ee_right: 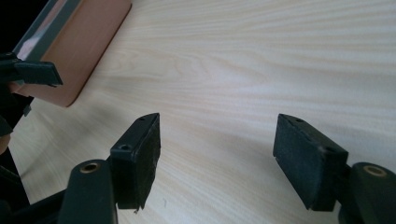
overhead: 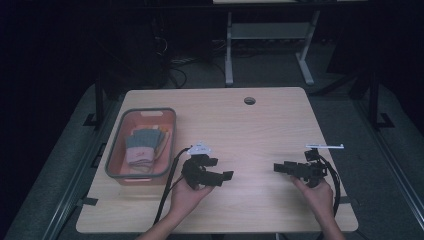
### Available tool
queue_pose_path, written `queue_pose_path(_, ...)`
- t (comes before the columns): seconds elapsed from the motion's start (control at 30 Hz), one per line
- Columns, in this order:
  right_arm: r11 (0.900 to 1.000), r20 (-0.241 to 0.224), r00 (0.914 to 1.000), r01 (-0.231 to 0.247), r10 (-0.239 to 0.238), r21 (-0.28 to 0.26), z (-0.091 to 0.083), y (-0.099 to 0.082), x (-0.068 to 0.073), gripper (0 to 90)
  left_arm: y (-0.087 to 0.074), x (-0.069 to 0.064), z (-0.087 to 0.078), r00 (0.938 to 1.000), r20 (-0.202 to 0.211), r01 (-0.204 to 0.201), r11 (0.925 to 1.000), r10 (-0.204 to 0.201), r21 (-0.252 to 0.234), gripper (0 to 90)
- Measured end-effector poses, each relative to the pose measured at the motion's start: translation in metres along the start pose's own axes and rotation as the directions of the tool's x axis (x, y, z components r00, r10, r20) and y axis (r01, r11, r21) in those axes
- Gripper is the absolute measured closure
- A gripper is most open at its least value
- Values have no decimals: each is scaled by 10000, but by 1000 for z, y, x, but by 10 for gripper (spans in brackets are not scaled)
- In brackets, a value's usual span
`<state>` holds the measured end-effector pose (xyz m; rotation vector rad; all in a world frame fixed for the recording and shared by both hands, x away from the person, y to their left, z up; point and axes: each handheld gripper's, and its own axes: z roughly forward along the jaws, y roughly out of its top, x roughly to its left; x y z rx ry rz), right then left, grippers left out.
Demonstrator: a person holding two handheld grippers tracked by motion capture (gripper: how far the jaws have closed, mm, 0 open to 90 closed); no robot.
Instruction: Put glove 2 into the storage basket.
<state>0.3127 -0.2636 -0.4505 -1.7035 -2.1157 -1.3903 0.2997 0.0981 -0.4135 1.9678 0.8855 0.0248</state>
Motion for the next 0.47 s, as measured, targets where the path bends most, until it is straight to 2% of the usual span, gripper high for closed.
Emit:
queue_pose_path(0.03,10000,49,9999,99,-99,-3,0,-2,-1,315,-1,0,0,10000,-13,-11,10000,11,-4,216)
queue_pose_path(0.3,9999,-71,10000,-26,25,-123,-5,-17,0,304,-16,-4,-6,10000,98,-11,9999,12,-131,214)
queue_pose_path(0.4,9993,49,9998,170,-168,-319,-7,-21,1,303,-21,-9,-9,9997,12,-239,9995,239,-223,210)
queue_pose_path(0.47,9987,-11,9999,121,-122,-495,-7,-27,2,300,-25,-11,-11,9993,-13,-368,9988,368,-324,211)
